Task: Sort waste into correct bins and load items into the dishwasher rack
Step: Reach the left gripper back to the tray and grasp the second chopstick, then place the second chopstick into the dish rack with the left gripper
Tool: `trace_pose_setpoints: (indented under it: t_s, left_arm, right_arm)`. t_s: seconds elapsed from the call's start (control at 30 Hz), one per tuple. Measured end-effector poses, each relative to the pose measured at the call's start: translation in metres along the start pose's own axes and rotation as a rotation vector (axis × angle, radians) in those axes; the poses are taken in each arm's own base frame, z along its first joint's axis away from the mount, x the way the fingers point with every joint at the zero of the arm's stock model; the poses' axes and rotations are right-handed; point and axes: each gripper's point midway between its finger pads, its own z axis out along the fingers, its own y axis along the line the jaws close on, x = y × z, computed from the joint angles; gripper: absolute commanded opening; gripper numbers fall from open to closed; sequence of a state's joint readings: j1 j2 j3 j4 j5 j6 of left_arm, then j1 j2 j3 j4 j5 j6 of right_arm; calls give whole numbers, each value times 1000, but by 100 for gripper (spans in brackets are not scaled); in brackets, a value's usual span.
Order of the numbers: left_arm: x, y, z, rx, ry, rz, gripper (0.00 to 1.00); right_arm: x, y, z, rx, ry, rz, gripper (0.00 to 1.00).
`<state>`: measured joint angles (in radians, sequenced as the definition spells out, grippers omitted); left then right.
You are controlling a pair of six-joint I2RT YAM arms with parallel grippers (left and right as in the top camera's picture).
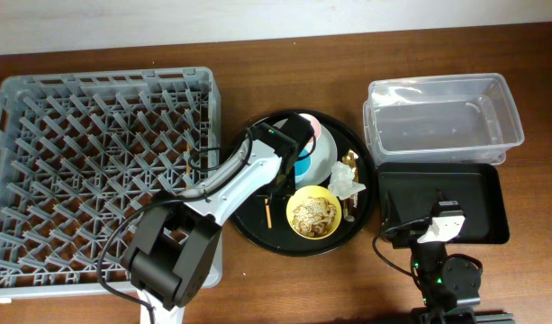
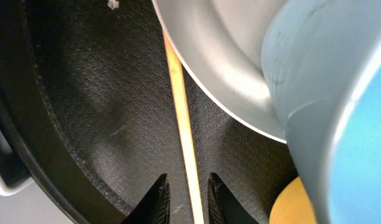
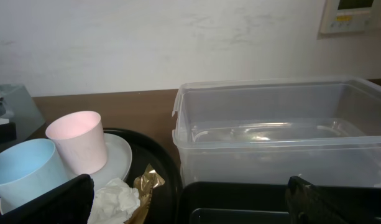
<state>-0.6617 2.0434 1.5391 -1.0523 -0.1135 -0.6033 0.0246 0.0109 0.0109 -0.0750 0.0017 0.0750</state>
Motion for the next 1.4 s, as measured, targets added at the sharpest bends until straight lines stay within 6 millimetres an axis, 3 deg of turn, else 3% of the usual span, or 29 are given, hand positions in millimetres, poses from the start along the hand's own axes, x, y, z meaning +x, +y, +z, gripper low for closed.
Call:
trace_pose_setpoints:
  t_s: [0.8,1.1,1.27,1.33,1.4]
  left_arm:
    - [-9,1,1,7,-30,-17,24]
    - [-1,5,22,3,-25,-21,24]
    - [-7,1,26,22,-53,-30,24]
    - [-4,3,33,21,-53,-30,23]
    - [-3,3,36,24,-57,-31,13]
  right_arm:
    - [0,0,0,0,0,0,99]
    - [0,0,0,0,0,1,99]
    - [0,0,0,0,0,0,99]
    - [0,0,0,0,0,0,99]
    - [0,0,0,0,0,0,99]
